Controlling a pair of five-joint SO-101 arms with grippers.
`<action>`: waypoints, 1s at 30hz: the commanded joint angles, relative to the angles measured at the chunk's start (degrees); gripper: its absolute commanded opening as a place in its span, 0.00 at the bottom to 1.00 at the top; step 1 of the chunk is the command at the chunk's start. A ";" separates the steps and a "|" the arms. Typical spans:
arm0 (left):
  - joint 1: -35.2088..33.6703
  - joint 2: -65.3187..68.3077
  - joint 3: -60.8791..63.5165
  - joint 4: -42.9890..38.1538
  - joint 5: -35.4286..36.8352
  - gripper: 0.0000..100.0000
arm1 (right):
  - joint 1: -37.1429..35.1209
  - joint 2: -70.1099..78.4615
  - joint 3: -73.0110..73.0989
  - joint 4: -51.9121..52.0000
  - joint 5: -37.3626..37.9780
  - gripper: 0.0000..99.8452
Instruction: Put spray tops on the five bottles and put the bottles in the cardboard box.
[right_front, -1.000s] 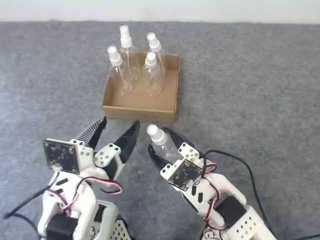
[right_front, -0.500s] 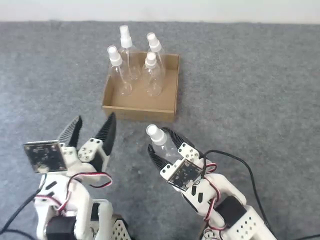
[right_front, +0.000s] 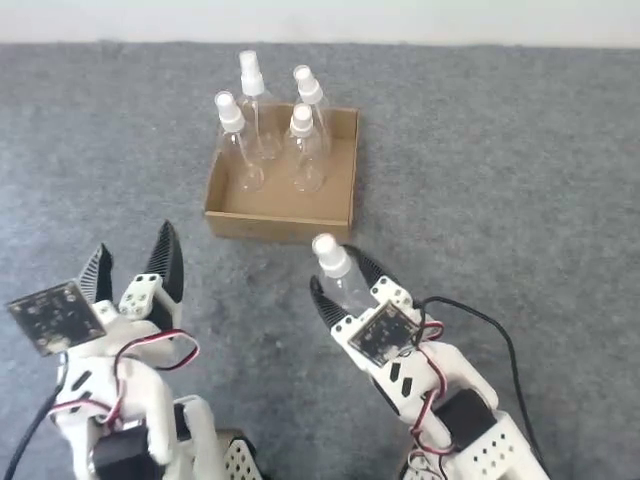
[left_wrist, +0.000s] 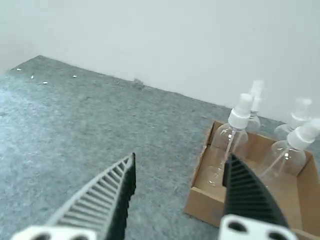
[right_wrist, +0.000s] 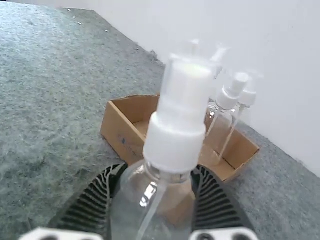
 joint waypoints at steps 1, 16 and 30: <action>-2.11 -0.88 1.01 -0.88 0.53 0.27 | 2.95 -1.36 1.23 -1.10 -0.70 0.02; -1.93 -0.79 19.82 -15.03 0.18 0.27 | 3.03 -1.36 1.14 -3.38 -9.41 0.02; -2.20 -0.79 22.99 -18.73 0.18 0.27 | 5.23 -1.19 0.00 -7.25 -9.32 0.02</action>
